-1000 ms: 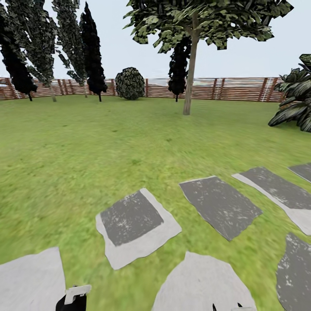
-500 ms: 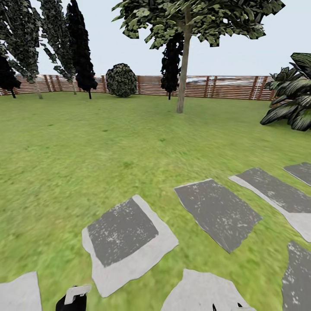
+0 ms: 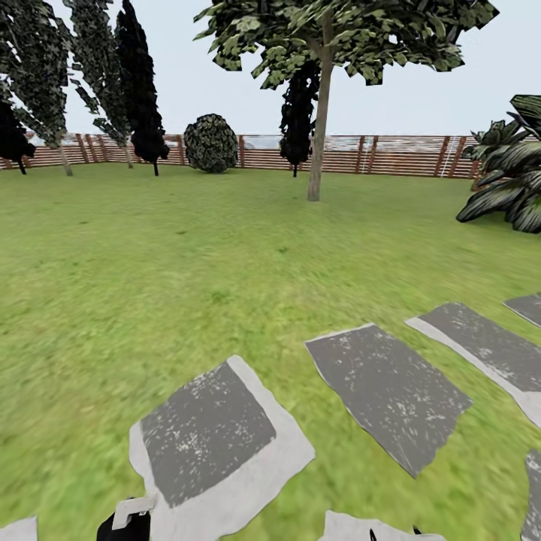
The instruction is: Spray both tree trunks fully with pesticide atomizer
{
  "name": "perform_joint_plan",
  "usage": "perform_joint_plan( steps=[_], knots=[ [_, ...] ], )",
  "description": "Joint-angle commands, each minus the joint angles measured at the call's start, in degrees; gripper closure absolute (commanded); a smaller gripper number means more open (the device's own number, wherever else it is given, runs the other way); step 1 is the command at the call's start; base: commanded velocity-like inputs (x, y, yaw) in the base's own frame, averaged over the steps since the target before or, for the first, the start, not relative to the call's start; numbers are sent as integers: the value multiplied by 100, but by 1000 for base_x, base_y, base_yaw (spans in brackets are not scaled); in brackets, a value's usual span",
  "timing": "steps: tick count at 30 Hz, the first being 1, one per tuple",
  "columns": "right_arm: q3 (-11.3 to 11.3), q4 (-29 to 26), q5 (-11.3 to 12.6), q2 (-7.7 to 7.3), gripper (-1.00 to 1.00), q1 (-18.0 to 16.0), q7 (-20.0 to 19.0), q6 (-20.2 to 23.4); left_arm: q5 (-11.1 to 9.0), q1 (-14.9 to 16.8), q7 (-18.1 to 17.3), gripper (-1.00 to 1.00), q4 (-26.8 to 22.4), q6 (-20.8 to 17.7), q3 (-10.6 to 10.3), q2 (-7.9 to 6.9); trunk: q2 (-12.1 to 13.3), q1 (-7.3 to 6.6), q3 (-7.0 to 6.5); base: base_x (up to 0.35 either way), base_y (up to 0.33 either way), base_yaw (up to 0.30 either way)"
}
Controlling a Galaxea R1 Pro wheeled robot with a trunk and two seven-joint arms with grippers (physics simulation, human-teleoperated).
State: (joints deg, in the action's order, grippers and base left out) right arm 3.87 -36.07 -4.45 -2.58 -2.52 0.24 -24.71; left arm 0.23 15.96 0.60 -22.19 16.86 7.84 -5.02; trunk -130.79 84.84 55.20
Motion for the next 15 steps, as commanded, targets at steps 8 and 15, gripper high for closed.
perform_joint_plan(
  steps=[8,15],
  knots=[
    [18,4,-47,3,-100,-3,2,-16,4,3,5,100,4,19,7,1,-2,2,5,337,0,0],
    [18,131,-47,3,-100,-3,2,-16,10,3,8,100,4,19,7,1,-2,2,5,337,0,0]
  ],
)
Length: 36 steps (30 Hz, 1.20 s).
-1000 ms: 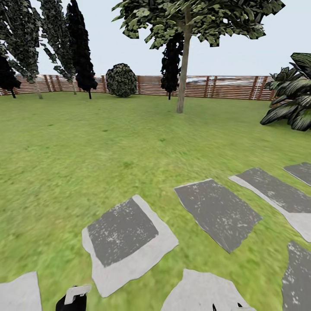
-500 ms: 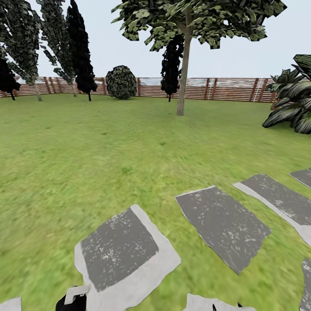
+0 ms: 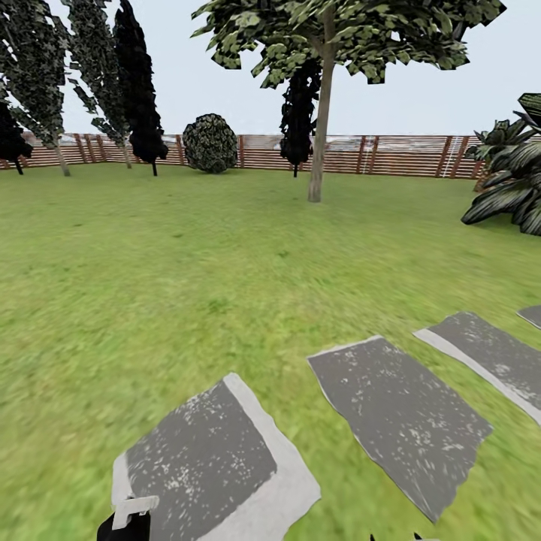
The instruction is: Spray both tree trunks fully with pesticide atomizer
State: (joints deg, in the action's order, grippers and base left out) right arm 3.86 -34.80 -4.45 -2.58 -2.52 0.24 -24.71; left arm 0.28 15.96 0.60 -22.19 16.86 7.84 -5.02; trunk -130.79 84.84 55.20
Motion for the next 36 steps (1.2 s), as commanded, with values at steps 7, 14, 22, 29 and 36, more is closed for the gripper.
perform_joint_plan(
  steps=[7,14,22,29,36],
  knots=[
    [25,17,-40,3,-100,-3,2,-21,5,3,7,100,4,19,7,1,-2,2,5,337,0,0],
    [35,-7,-35,-1,-100,-3,7,-27,7,3,2,100,4,19,5,1,-2,2,5,337,0,0],
    [41,-44,-29,-12,-100,-3,11,-204,-2,3,2,100,4,19,13,-15,-2,2,5,337,-17,0],
    [35,-28,-29,-6,-100,-3,10,-228,-2,3,2,100,4,19,8,-17,-2,2,5,337,-71,0],
    [27,2,-37,2,-100,-3,3,-227,6,3,2,100,4,19,9,-17,-2,2,5,337,-72,-13]
  ],
)
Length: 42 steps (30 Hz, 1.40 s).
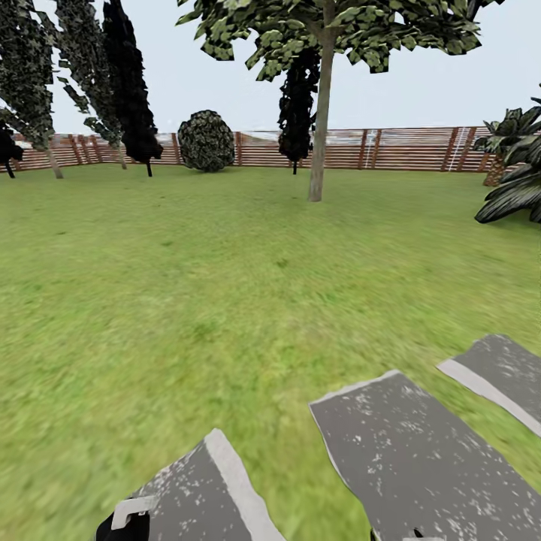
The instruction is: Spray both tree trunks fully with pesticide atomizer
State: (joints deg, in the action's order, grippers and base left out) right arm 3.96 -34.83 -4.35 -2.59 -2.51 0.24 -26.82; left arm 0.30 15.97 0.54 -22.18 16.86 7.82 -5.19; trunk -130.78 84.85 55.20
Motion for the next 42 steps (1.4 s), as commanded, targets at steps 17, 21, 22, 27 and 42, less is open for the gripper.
perform_joint_plan(
  steps=[17,21,22,27,42],
  knots=[
    [10,13,-55,5,-100,-4,2,-9,5,2,10,100,10,19,18,-14,-3,1,5,337,-72,-185],
    [1,19,-63,8,-100,-4,-4,-8,5,2,13,100,11,17,18,-17,-3,1,5,337,-72,-6],
    [0,20,-64,9,-100,-4,-4,-8,5,2,11,100,11,18,18,-17,-3,1,5,337,-72,-1],
    [0,20,-66,11,-100,-4,-4,-8,5,2,9,100,12,17,18,-17,-3,1,5,337,-72,0],
    [-9,26,-66,12,-100,-5,-7,-8,-4,2,8,100,29,19,18,-12,-3,1,5,337,-72,0]
  ],
)
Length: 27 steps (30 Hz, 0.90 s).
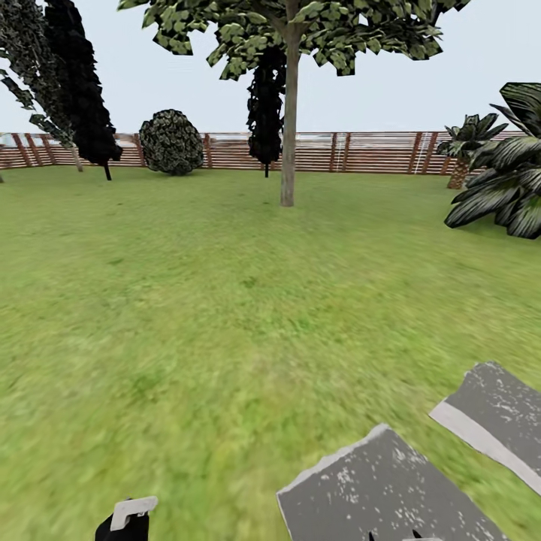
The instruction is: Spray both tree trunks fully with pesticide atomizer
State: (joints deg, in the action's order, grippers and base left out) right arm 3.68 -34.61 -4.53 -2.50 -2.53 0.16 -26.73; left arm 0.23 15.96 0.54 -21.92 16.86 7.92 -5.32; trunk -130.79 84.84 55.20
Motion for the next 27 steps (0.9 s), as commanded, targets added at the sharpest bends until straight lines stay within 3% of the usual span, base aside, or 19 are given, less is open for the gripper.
perform_joint_plan(
  steps=[1,27],
  knots=[
    [19,5,-48,3,-100,-3,2,-17,4,3,7,100,4,19,8,2,-2,2,5,337,-72,0],
    [10,-1,-56,0,-100,-2,-7,-17,-14,3,7,100,4,19,8,-3,-2,2,5,337,-72,0]
  ],
)
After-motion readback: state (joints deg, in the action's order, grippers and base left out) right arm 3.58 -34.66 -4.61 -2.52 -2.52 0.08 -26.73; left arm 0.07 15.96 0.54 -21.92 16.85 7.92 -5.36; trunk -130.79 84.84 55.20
